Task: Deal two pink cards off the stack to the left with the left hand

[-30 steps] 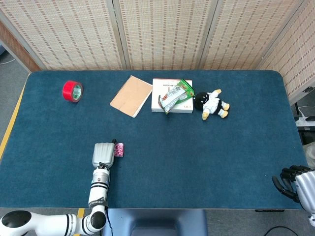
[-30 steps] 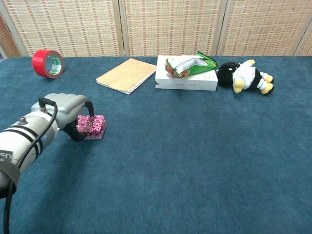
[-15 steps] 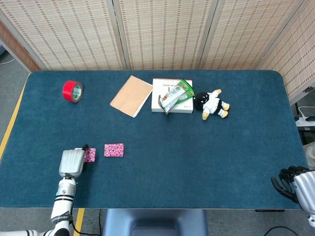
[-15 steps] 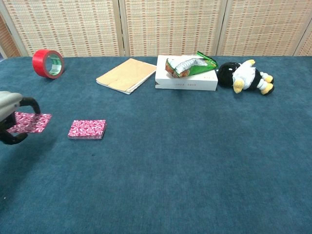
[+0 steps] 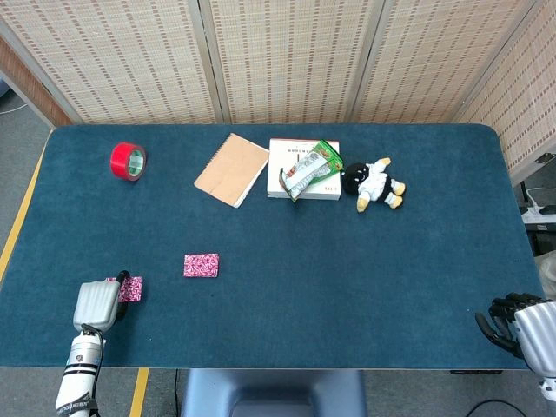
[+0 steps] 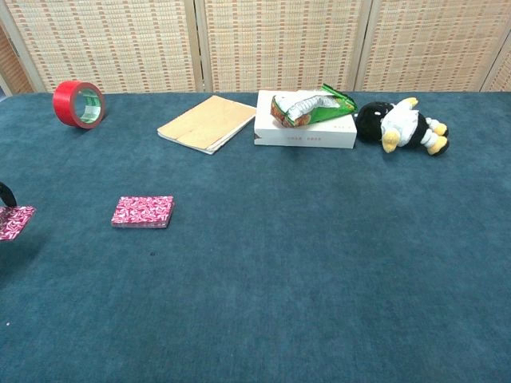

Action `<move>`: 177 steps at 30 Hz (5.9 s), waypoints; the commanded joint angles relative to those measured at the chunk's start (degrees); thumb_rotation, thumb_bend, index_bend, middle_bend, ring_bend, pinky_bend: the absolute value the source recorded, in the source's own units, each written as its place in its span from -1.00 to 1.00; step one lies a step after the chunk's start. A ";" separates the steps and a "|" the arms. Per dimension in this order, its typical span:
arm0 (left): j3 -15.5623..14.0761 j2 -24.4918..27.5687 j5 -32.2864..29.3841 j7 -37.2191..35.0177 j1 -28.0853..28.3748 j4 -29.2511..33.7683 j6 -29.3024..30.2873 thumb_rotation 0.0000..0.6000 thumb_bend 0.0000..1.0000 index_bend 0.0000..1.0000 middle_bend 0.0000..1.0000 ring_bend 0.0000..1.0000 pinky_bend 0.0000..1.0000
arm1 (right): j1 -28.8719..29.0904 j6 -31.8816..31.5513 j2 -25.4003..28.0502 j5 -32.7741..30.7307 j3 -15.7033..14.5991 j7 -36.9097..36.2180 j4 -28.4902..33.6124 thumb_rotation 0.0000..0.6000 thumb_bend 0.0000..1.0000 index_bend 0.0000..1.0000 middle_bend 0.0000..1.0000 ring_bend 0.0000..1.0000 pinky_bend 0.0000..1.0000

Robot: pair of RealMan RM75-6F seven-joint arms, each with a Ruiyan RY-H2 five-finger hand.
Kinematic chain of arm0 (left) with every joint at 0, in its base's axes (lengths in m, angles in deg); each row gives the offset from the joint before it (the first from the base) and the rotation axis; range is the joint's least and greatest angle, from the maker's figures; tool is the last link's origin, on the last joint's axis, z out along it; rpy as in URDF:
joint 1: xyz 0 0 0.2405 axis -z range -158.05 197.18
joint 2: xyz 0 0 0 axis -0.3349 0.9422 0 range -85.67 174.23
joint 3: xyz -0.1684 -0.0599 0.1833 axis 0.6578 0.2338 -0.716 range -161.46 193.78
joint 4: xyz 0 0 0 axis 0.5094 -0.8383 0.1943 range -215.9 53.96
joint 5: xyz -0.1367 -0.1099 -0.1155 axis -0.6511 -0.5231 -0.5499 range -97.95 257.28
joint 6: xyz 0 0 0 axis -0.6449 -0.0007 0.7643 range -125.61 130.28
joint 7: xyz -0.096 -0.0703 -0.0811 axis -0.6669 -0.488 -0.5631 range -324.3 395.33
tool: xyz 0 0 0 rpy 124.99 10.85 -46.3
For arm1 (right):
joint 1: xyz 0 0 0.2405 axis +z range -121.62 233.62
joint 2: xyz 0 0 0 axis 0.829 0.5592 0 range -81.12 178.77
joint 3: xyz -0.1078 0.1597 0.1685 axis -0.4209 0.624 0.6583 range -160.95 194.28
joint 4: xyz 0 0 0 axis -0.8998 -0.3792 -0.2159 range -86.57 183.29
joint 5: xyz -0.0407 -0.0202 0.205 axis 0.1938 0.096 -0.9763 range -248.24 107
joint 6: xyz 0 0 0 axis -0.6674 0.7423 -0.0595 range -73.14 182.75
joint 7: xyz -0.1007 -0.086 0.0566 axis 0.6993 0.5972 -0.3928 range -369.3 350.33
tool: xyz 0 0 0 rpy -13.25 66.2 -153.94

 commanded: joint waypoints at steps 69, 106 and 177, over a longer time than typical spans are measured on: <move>16.13 -21.24 -20.38 23.05 17.47 -9.53 -8.28 1.00 -0.28 -0.56 1.00 1.00 1.00 | 0.48 0.90 0.41 0.10 -0.44 0.18 0.13 1.00 -0.39 0.98 0.66 0.46 0.56; 13.39 -16.87 -16.08 19.09 17.19 -3.60 -4.73 1.00 -0.26 0.00 1.00 1.00 1.00 | 0.58 1.02 0.49 0.15 -0.56 -0.07 0.13 1.00 -0.39 0.98 0.66 0.46 0.56; 9.32 -7.13 -14.55 10.58 13.36 -14.39 -14.50 1.00 -0.26 -0.77 1.00 1.00 1.00 | 0.80 1.55 0.61 0.29 -0.88 0.07 0.20 1.00 -0.39 0.98 0.66 0.46 0.56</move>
